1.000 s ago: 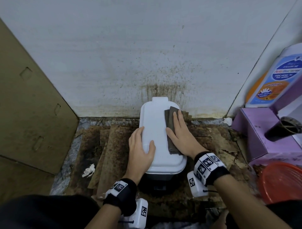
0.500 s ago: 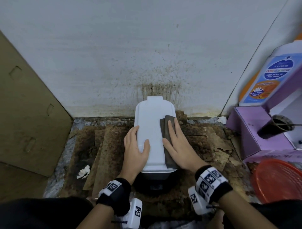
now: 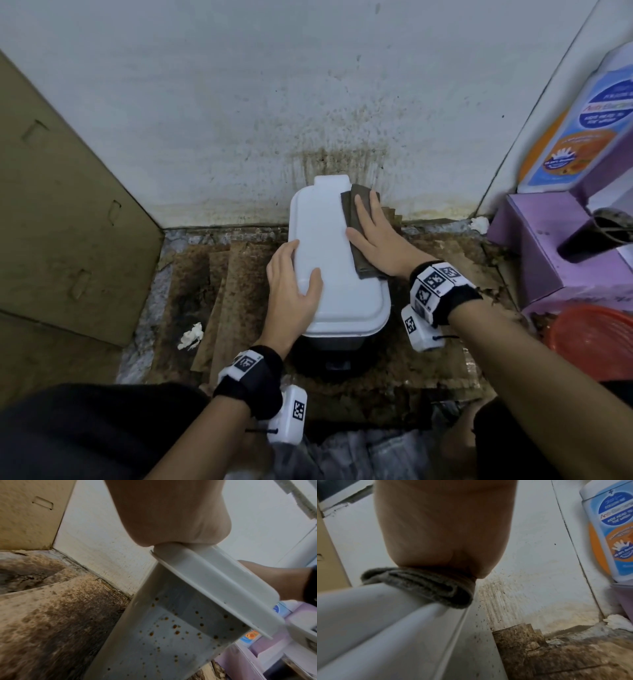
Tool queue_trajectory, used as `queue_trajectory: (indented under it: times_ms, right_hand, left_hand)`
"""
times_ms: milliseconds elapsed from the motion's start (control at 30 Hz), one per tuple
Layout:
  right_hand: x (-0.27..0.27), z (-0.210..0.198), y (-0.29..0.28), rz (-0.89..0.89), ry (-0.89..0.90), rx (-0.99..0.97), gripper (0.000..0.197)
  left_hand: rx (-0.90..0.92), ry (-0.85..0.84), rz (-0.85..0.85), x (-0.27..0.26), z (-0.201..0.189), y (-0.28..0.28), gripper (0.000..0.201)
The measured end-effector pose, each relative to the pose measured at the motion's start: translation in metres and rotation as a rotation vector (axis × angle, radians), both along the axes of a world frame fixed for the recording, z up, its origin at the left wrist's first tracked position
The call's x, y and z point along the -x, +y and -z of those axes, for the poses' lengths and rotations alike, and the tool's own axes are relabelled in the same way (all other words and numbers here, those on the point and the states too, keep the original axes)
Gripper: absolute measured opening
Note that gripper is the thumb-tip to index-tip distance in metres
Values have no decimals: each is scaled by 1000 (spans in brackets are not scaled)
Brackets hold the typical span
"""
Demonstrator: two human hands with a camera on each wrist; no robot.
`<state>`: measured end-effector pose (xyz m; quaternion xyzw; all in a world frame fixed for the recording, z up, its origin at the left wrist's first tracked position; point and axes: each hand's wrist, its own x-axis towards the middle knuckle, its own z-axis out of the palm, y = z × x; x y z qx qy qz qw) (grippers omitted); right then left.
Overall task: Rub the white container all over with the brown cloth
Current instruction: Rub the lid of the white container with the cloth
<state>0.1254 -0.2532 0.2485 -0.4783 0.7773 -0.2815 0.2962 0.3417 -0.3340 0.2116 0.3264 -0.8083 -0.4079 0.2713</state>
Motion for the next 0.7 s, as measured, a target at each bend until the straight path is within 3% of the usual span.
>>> queue_trajectory:
  times_ms: [200,400,567,700]
  right_hand:
    - [-60,15,47,97,75,101,74]
    - [-119,30,73,308,213,219,68]
    - [-127,22,61,368,192,169,76]
    - [-114,17,49,314,295,131,74]
  left_hand:
    - [14,9,-12,1,2,0,54]
    - [7,33,-18,1,4,1,58]
    - [7,39,-31,1,4,-1,60]
    - [3,24,-33,1,4,-3,56]
